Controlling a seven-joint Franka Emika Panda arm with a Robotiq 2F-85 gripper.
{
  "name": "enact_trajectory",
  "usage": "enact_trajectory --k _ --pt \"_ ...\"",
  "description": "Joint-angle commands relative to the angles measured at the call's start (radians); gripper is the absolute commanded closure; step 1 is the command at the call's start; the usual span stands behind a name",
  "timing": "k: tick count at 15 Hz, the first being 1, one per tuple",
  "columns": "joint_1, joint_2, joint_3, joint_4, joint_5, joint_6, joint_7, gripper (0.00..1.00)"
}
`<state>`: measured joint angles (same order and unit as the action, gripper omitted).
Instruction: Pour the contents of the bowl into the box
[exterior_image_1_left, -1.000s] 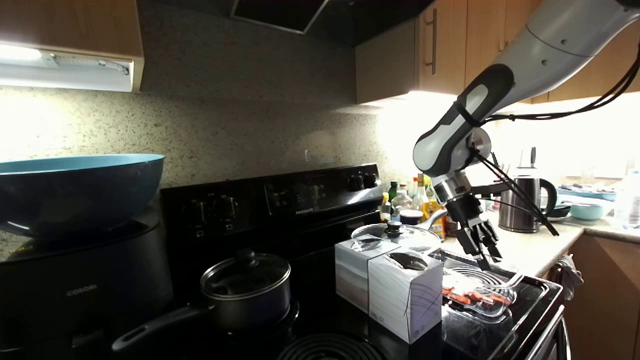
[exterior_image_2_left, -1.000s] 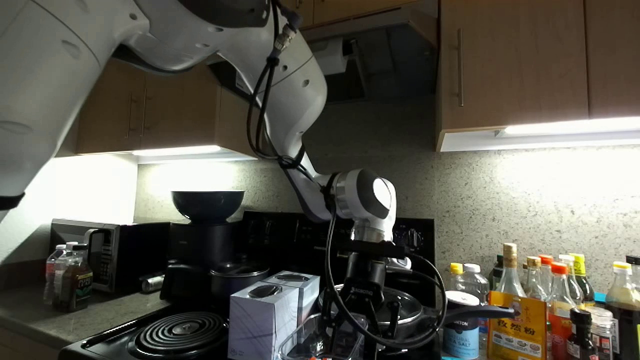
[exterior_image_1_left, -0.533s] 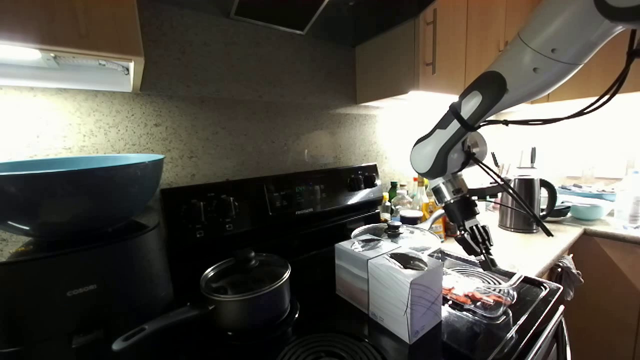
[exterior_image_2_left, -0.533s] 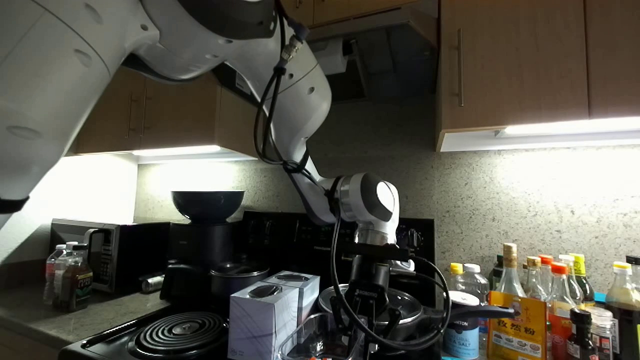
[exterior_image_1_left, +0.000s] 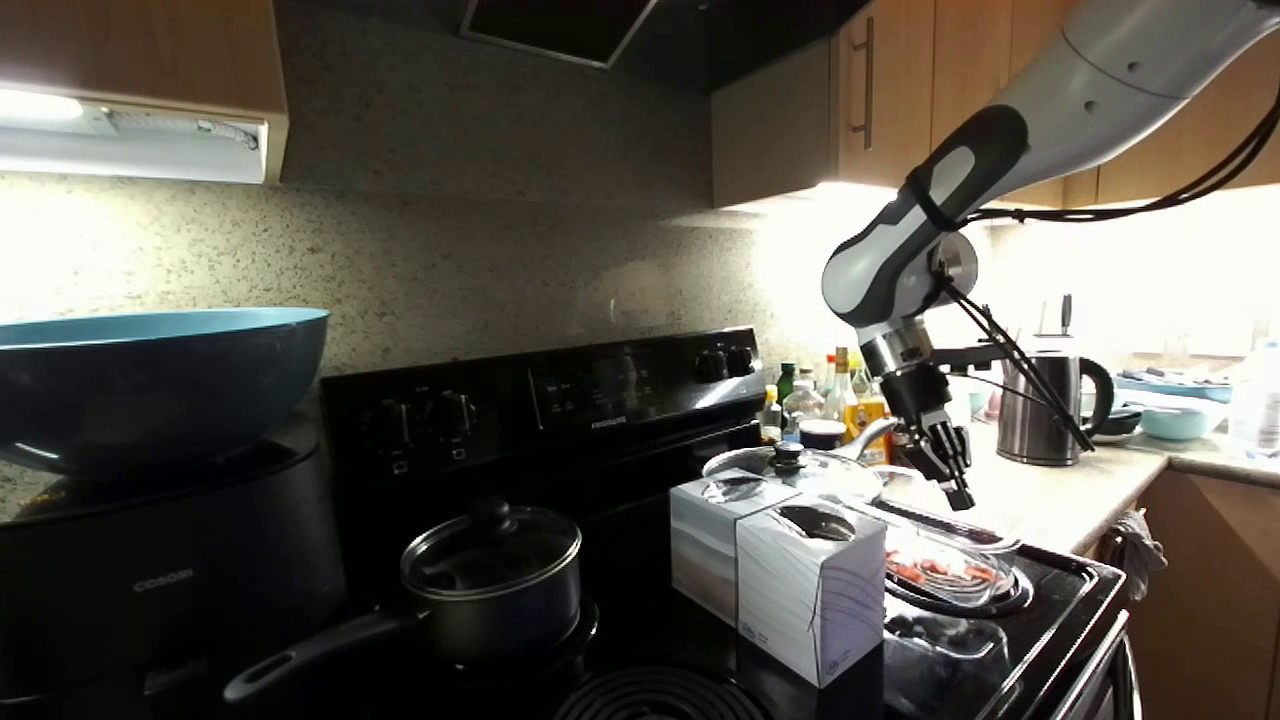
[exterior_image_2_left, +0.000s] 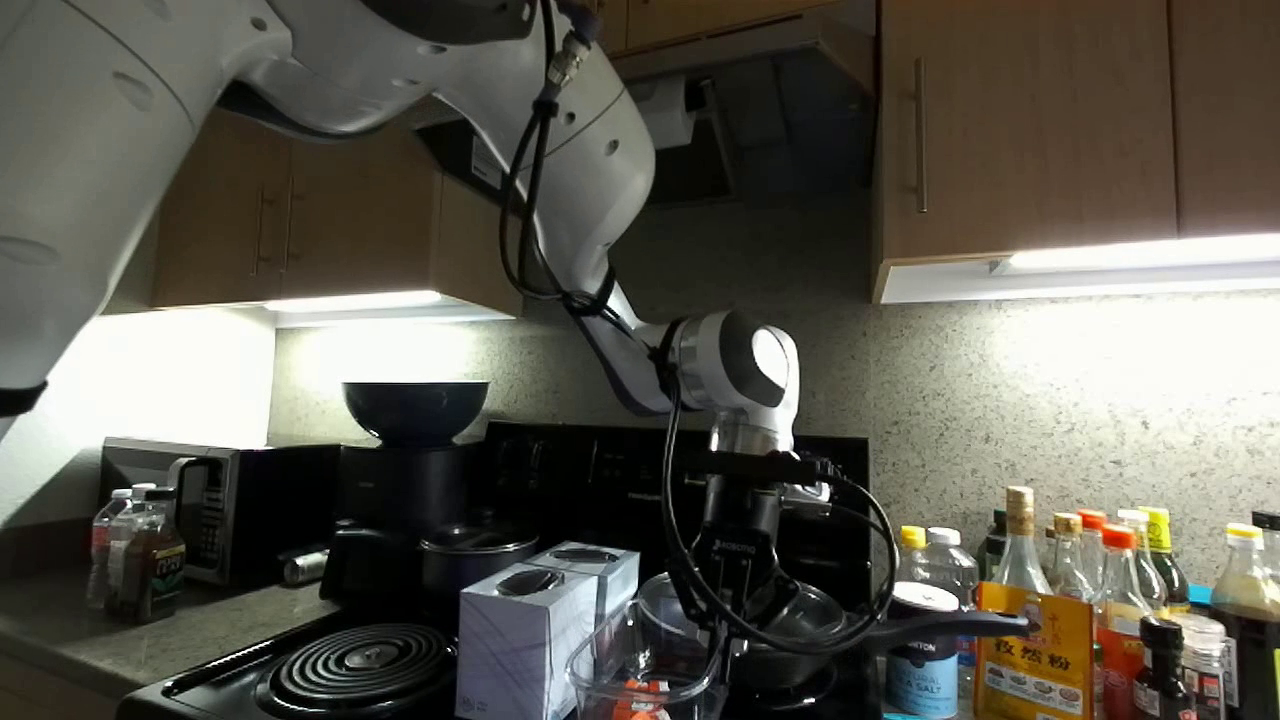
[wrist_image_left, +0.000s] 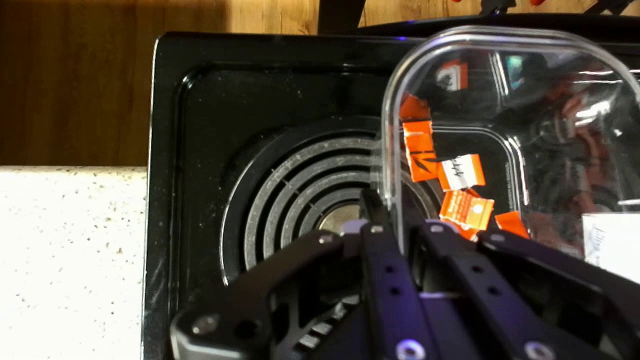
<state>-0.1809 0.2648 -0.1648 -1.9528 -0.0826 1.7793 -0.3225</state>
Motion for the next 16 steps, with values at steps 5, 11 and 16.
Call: enact_trajectory --k 5,11,16 --pt "0.064 -0.25 0.048 -0.136 -0.038 0.017 0.189 0.98" --pt "0.132 -0.374 0.113 -0.188 -0.16 0.009 0.432 0.98" --pt "0.153 -0.424 0.169 -0.227 -0.295 0.087 0.681 0.98"
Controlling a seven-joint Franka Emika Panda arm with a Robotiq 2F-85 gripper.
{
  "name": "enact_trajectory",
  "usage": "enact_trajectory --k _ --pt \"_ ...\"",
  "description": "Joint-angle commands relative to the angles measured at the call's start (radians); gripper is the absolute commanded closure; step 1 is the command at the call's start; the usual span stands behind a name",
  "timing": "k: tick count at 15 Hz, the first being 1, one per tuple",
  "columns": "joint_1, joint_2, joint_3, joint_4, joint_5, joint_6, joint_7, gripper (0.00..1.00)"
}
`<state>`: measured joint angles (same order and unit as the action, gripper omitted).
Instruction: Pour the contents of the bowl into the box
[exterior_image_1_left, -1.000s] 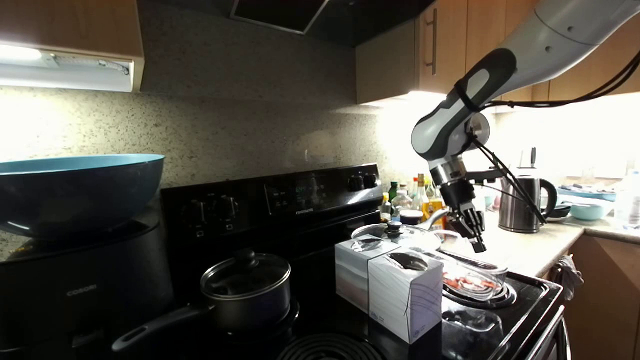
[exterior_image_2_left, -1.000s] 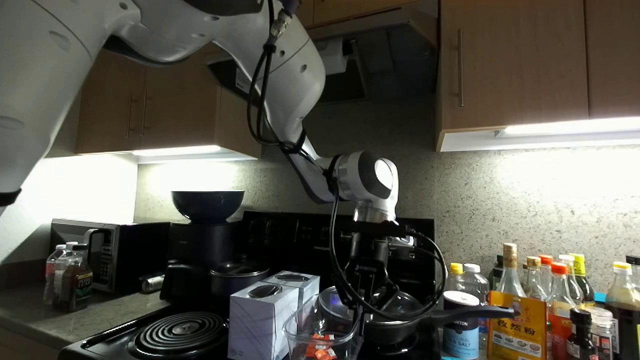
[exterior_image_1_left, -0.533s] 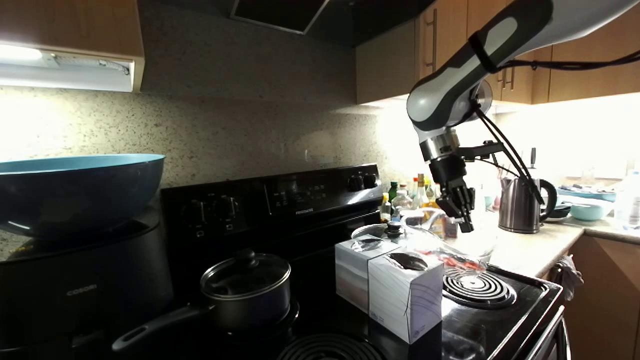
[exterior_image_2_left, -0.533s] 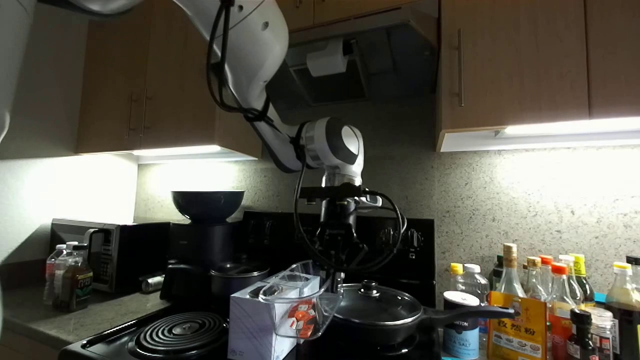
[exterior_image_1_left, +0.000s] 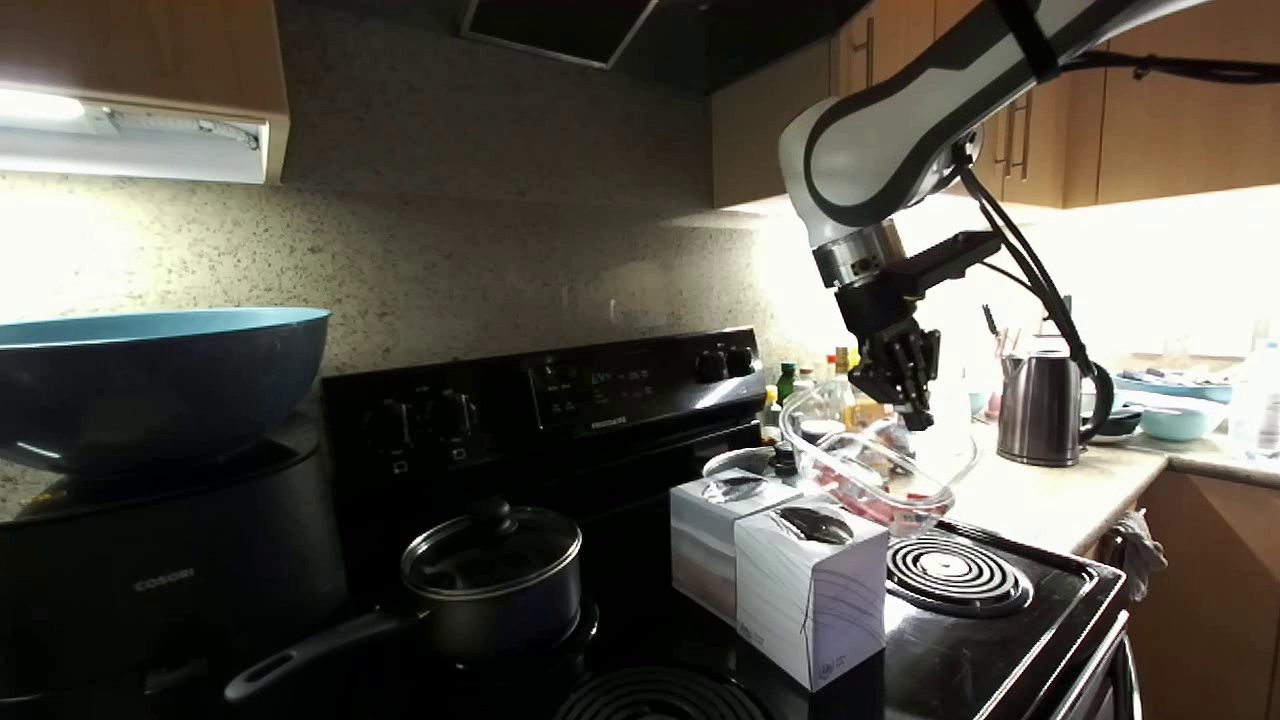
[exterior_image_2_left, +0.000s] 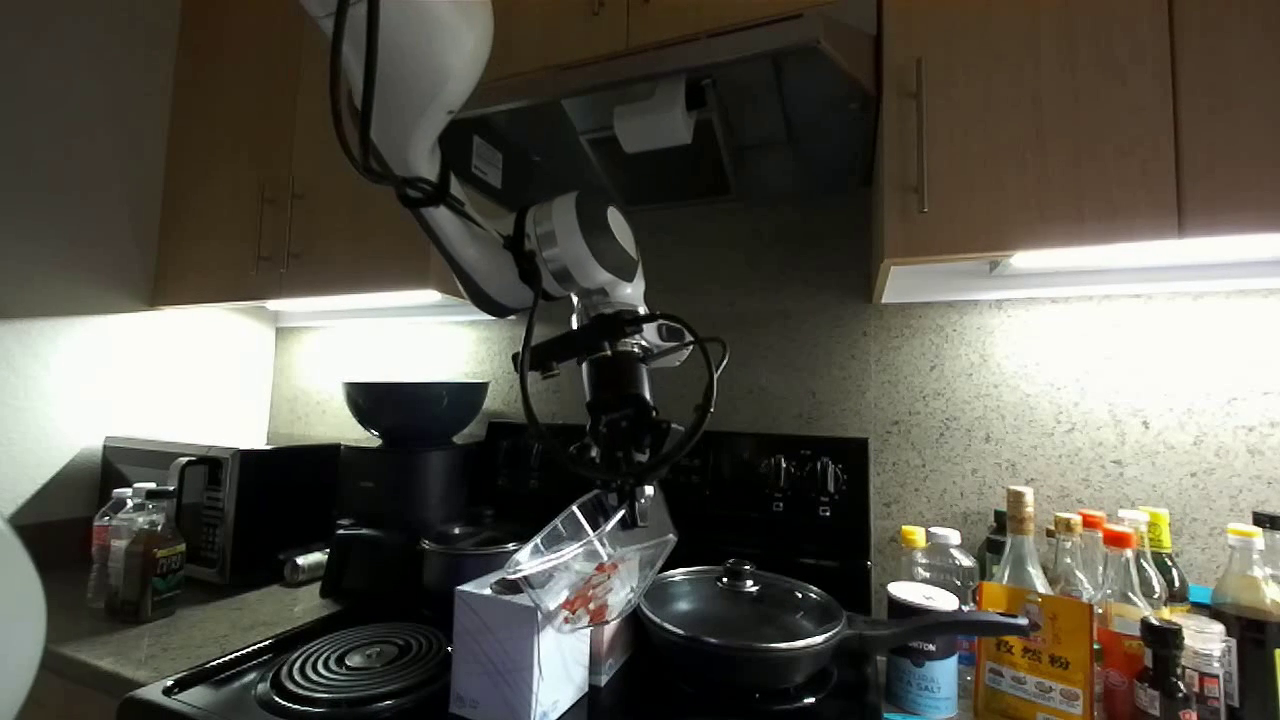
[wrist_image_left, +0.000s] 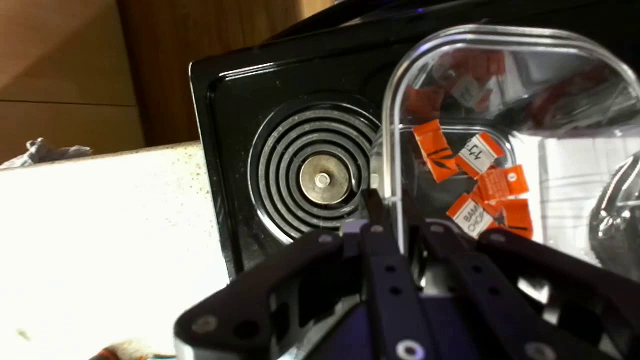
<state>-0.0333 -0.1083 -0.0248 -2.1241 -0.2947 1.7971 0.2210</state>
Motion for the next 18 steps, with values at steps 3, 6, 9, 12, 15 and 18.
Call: enact_trajectory --k 3,6,9,12,15,18 --pt "0.01 -0.034 0.064 -0.054 -0.16 0.09 0.261 0.98" --pt "0.021 -0.028 0.097 -0.056 -0.25 0.091 0.4 0.98" --pt "0.045 -0.012 0.137 -0.044 -0.338 0.071 0.546 0.98" --pt "0.08 0.008 0.172 -0.027 -0.411 0.021 0.663 0.98" --pt "0.109 0.009 0.179 -0.024 -0.382 -0.022 0.641 0.98" --pt "0.114 0.006 0.17 -0.032 -0.387 -0.001 0.639 0.98"
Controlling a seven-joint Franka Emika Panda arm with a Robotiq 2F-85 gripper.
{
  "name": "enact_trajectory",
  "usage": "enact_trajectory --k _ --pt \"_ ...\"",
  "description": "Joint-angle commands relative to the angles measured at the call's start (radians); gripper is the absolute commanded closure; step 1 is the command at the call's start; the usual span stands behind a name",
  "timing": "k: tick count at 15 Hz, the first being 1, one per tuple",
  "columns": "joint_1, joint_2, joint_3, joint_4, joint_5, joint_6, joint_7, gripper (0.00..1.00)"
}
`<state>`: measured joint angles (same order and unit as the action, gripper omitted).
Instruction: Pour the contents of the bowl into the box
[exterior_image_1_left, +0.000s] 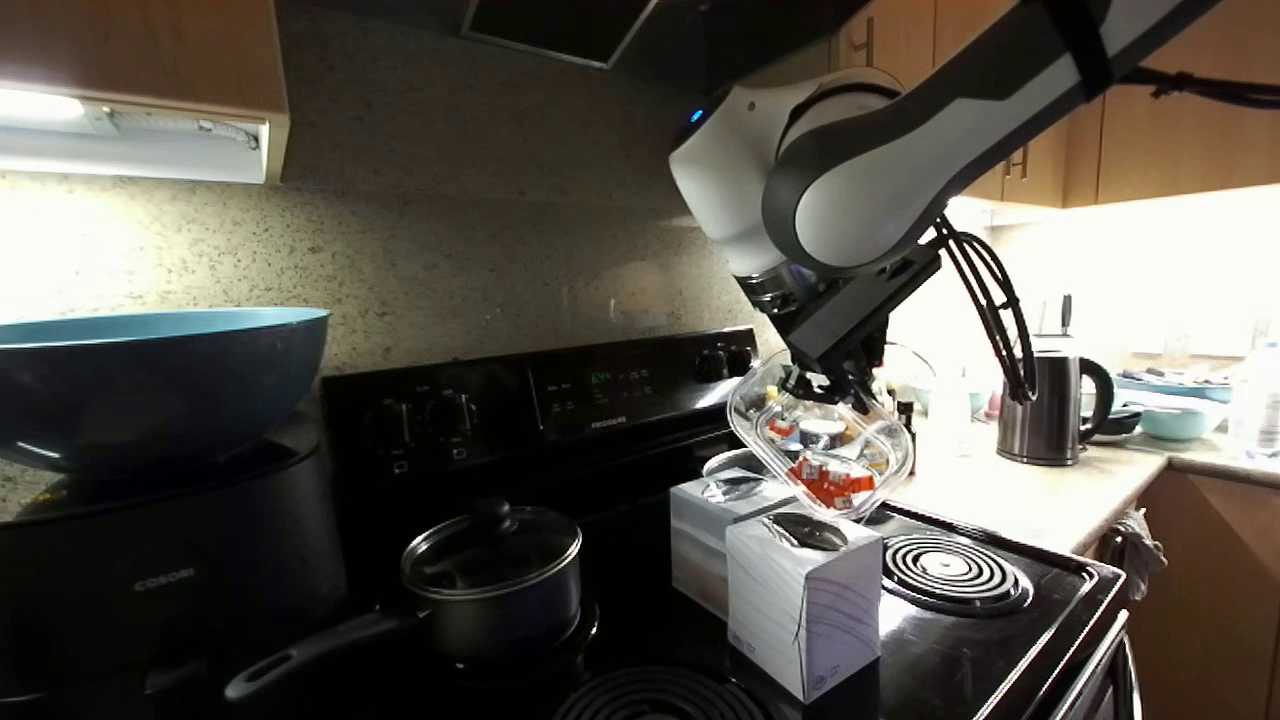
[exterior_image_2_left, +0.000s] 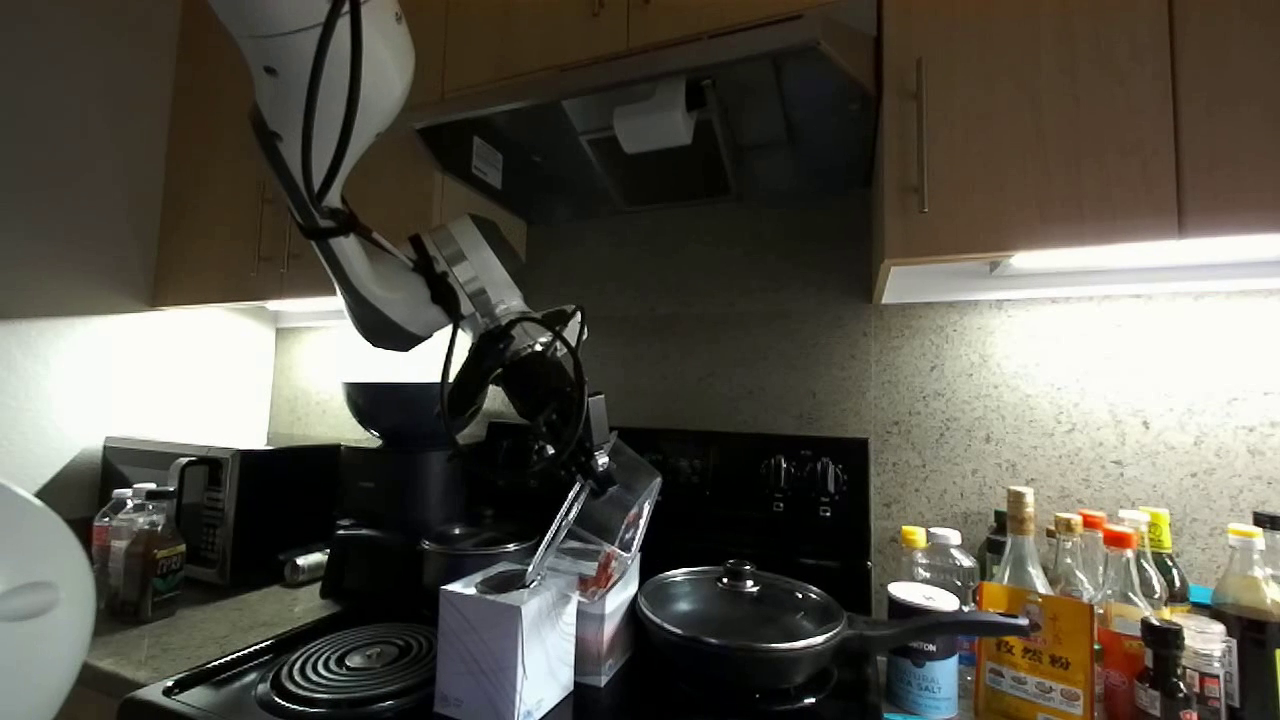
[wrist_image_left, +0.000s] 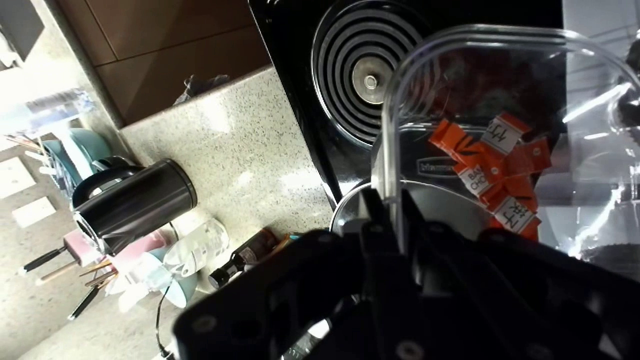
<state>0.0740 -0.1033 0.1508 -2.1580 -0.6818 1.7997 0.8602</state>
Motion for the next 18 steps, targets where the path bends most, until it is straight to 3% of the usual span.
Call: enact_trajectory --k 1,8,18 --pt "0.009 -0.003 0.003 -0.004 -0.046 -0.003 0.055 0.98" --pt "0.043 0.014 0.04 -0.02 -0.33 -0.056 0.358 0.98" --pt "0.157 0.132 0.099 0.022 -0.353 -0.277 0.394 0.98"
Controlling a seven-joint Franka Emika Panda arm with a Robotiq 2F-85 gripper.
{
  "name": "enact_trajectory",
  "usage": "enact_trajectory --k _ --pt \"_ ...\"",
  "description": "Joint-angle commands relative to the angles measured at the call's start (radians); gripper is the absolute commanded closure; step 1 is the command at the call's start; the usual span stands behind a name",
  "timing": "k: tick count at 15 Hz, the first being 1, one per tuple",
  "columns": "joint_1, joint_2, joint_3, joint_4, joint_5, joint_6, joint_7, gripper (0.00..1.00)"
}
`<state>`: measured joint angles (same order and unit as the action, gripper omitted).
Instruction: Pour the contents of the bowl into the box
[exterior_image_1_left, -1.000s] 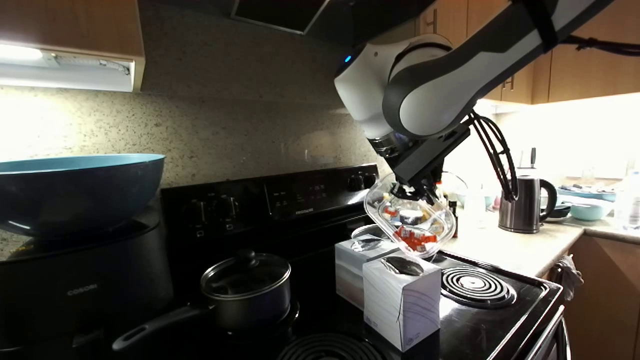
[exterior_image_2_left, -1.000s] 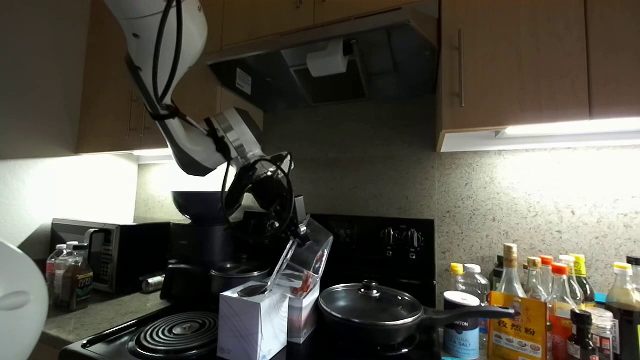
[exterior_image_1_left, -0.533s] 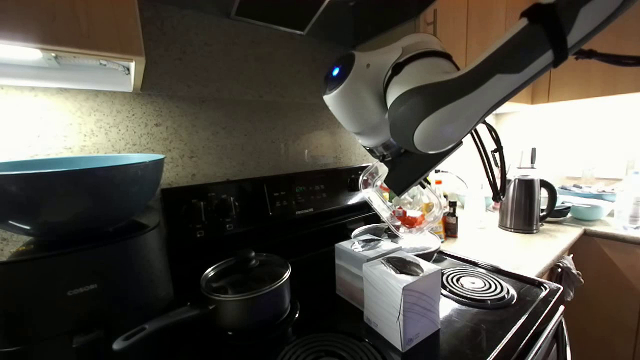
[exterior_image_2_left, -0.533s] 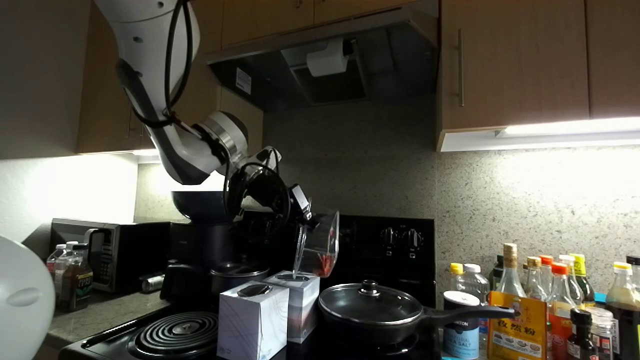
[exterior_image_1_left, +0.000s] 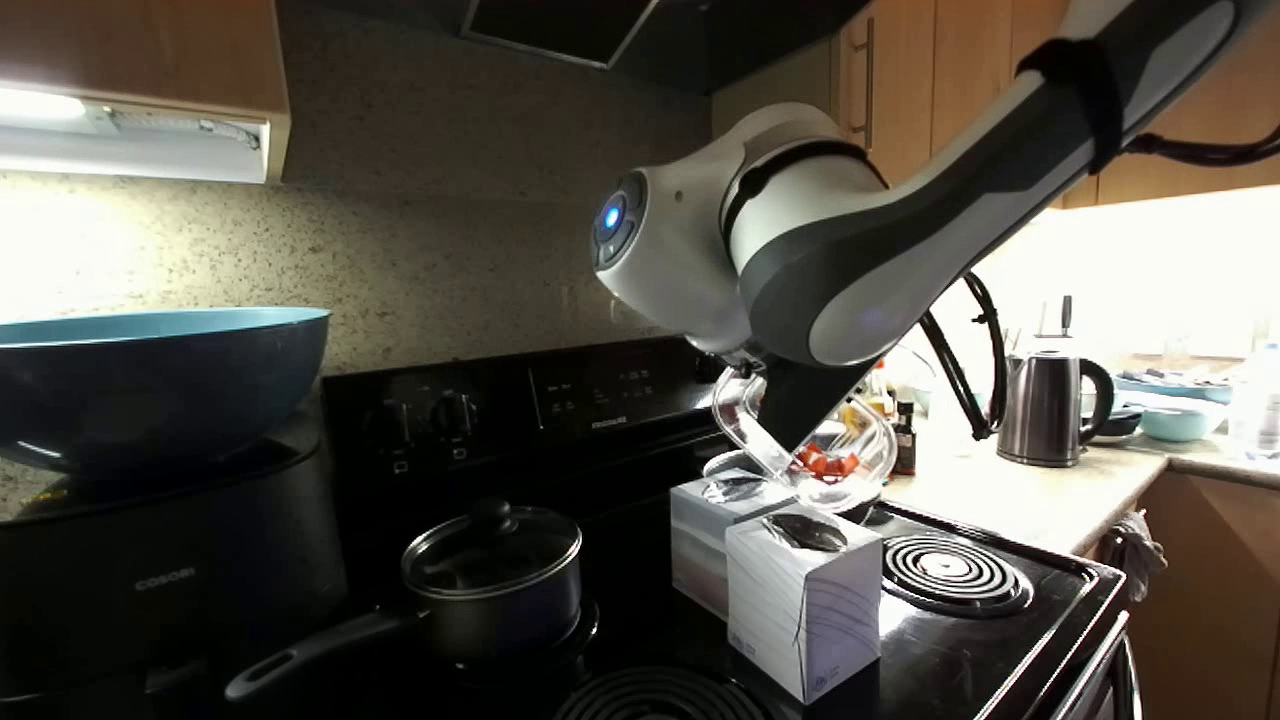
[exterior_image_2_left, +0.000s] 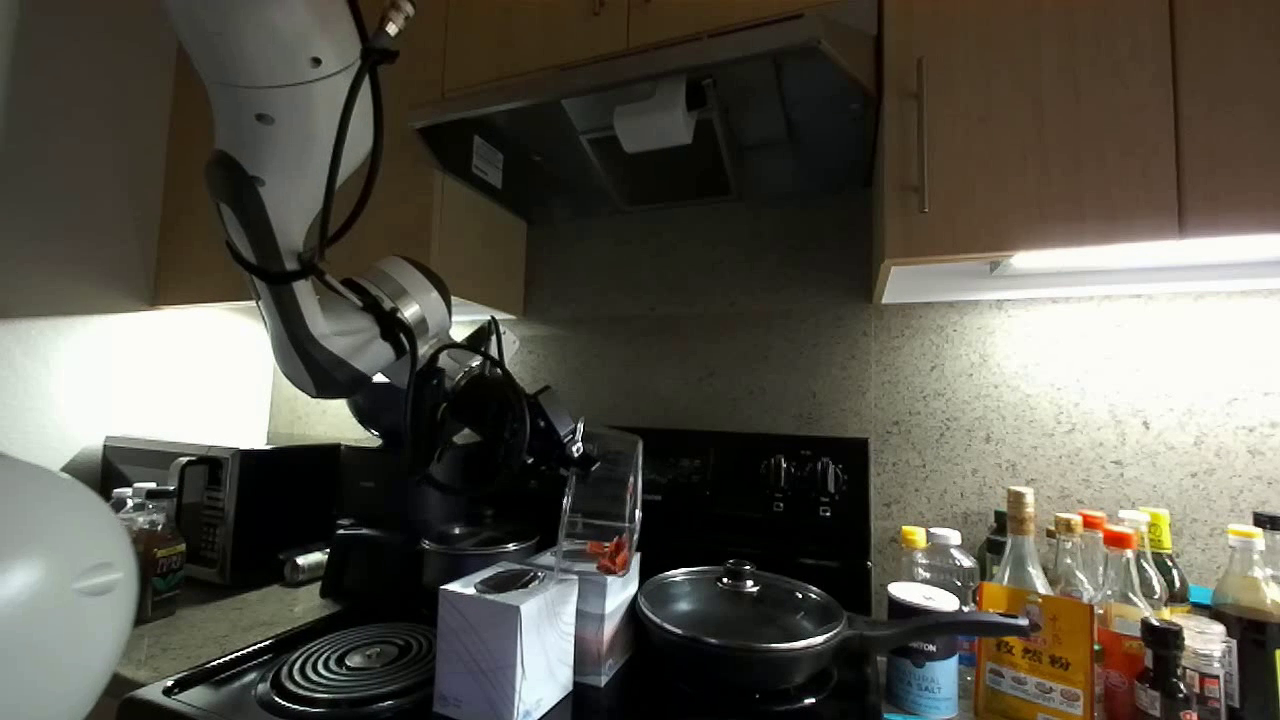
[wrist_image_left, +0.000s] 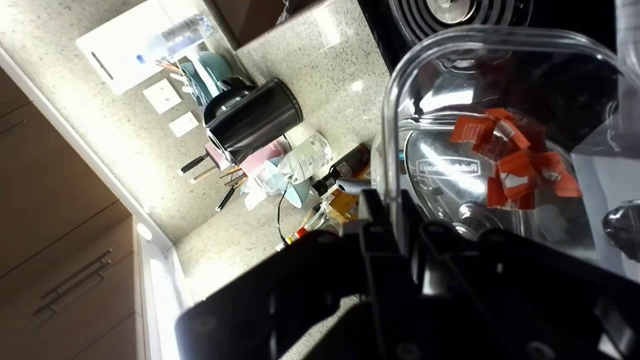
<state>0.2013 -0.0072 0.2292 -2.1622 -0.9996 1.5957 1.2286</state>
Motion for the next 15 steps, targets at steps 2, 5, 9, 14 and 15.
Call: enact_trajectory --k 2,5,9,14,15 --pt "0.048 0.048 0.028 0.036 -0.054 -0.105 0.032 0.98" --pt "0.062 0.046 0.03 0.033 -0.089 -0.121 0.062 0.98" --pt "0.081 0.04 0.04 0.034 -0.122 -0.123 0.085 0.98" --pt "0.16 0.156 0.11 0.127 -0.163 -0.246 0.136 0.98" --pt "0.179 0.19 0.12 0.152 -0.172 -0.276 0.139 0.98"
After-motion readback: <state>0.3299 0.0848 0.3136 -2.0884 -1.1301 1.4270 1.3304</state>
